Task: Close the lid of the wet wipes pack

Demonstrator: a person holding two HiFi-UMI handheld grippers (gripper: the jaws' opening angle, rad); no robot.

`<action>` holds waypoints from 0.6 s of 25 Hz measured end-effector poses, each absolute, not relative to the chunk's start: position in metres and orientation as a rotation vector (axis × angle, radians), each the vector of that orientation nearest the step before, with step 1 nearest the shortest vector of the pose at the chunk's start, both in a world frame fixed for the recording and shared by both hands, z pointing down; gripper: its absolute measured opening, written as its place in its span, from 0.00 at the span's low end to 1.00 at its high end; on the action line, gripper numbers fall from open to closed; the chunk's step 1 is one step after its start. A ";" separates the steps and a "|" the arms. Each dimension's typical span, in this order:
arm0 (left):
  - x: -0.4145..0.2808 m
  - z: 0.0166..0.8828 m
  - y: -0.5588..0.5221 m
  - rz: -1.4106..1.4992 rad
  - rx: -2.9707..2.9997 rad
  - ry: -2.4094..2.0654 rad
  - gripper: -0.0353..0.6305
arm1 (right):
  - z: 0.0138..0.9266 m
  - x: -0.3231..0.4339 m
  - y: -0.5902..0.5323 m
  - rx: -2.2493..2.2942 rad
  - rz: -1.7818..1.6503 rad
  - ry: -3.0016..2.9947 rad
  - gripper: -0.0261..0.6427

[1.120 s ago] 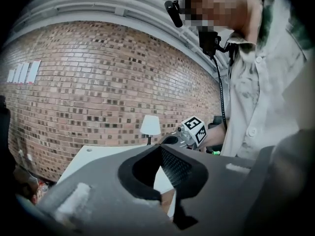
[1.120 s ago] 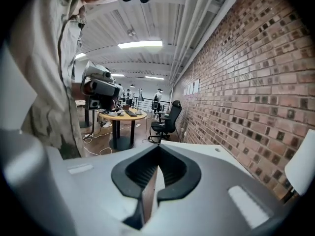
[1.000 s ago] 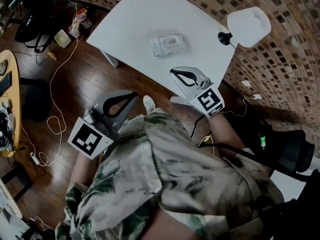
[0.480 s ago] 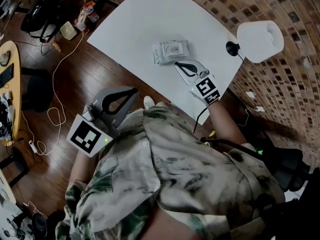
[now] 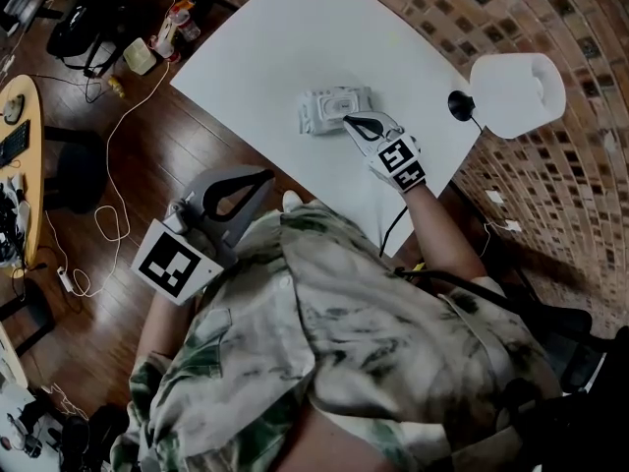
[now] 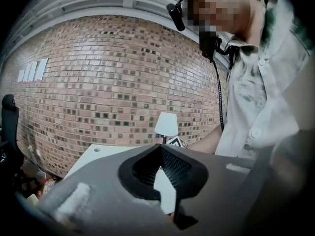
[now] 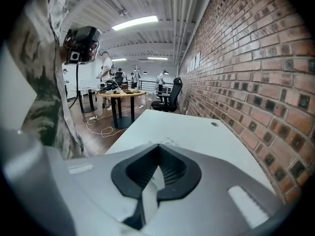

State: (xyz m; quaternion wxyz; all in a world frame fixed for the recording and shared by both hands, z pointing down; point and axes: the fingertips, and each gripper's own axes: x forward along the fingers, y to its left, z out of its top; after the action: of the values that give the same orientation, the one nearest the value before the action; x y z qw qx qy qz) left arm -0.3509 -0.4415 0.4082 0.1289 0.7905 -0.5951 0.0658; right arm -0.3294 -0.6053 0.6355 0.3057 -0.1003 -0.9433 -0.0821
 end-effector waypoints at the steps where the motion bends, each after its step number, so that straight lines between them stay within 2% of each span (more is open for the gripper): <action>1: -0.351 0.409 -0.443 0.192 2.294 -1.730 0.05 | 0.638 -0.331 -0.608 -0.268 -0.216 -2.493 0.04; 15: -0.350 0.416 -0.456 0.204 2.257 -1.733 0.05 | 0.672 -0.360 -0.636 -0.293 -0.172 -2.435 0.04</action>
State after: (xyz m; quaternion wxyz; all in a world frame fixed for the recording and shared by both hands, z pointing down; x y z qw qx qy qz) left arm -0.3498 -0.4565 0.4165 0.1437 0.7829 -0.6011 0.0707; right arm -0.3604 -0.6356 0.6717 0.3348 -0.1122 -0.9332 -0.0661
